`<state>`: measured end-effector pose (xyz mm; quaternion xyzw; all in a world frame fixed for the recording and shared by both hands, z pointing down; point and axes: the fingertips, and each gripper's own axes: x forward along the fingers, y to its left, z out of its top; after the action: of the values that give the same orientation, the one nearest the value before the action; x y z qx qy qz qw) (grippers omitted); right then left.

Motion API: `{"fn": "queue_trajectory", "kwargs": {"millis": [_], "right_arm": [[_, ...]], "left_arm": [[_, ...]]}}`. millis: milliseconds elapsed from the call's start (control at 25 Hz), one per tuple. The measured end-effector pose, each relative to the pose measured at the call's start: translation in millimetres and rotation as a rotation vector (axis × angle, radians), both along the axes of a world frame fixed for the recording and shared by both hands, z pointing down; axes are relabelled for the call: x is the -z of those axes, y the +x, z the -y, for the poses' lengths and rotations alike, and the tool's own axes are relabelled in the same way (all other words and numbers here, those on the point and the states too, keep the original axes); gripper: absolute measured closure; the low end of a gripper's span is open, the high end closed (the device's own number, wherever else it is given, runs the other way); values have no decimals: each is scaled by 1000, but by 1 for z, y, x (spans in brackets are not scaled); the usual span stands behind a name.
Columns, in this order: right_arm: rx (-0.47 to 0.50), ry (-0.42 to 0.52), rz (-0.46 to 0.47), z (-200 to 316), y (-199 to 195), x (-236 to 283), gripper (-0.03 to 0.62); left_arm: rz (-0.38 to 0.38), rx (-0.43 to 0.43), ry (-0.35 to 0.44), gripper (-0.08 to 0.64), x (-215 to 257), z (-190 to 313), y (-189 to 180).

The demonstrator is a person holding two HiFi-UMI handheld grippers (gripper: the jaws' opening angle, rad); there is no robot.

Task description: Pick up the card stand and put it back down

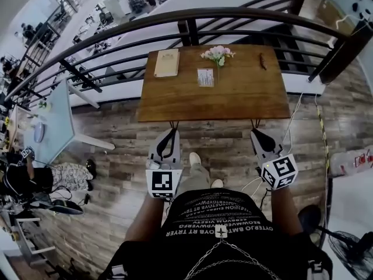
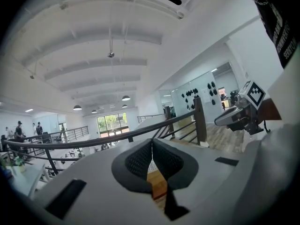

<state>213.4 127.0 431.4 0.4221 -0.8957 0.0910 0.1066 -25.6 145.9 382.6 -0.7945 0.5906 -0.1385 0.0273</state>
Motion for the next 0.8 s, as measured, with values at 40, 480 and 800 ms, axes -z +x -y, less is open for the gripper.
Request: {"fn": "queue_trajectory", "kwargs": {"millis": [40, 480, 800], "right_arm": [[5, -2, -4, -2, -2, 1, 575], [48, -47, -46, 13, -31, -9, 575], [44, -36, -56, 63, -58, -1, 575]], "left_arm": [[-6, 0, -3, 531, 0, -1, -1], [-26, 33, -58, 531, -18, 13, -30], [-36, 6, -50, 531, -14, 69, -50]]}}
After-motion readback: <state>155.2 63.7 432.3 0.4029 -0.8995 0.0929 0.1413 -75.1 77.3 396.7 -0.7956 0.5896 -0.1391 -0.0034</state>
